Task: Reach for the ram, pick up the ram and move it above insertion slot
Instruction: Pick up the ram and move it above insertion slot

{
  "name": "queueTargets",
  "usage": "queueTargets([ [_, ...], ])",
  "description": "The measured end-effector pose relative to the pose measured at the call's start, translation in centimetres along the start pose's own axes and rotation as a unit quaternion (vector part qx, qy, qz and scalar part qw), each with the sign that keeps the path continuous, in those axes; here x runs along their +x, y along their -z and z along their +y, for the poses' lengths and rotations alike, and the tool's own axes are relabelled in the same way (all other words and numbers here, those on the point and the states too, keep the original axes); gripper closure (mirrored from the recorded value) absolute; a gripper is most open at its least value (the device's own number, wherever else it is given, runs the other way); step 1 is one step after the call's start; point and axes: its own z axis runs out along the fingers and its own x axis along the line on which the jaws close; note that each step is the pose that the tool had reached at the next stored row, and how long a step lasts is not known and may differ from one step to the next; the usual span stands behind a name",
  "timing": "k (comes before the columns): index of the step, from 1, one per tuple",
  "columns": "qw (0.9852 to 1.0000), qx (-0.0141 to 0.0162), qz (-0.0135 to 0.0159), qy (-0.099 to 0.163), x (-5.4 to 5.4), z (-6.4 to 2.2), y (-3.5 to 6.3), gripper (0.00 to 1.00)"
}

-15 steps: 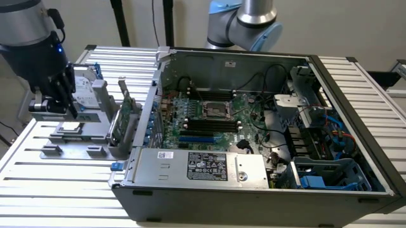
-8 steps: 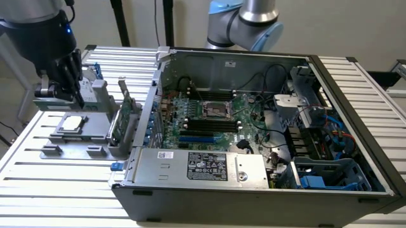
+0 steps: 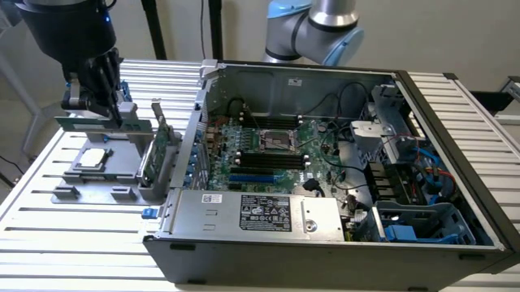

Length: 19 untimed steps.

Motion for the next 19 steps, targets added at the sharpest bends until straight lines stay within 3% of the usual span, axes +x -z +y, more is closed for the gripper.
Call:
queueTargets([
  [19, 0.9999, 0.0009, -0.0109, 0.001, -0.3, -5.87, 0.96, 0.86],
])
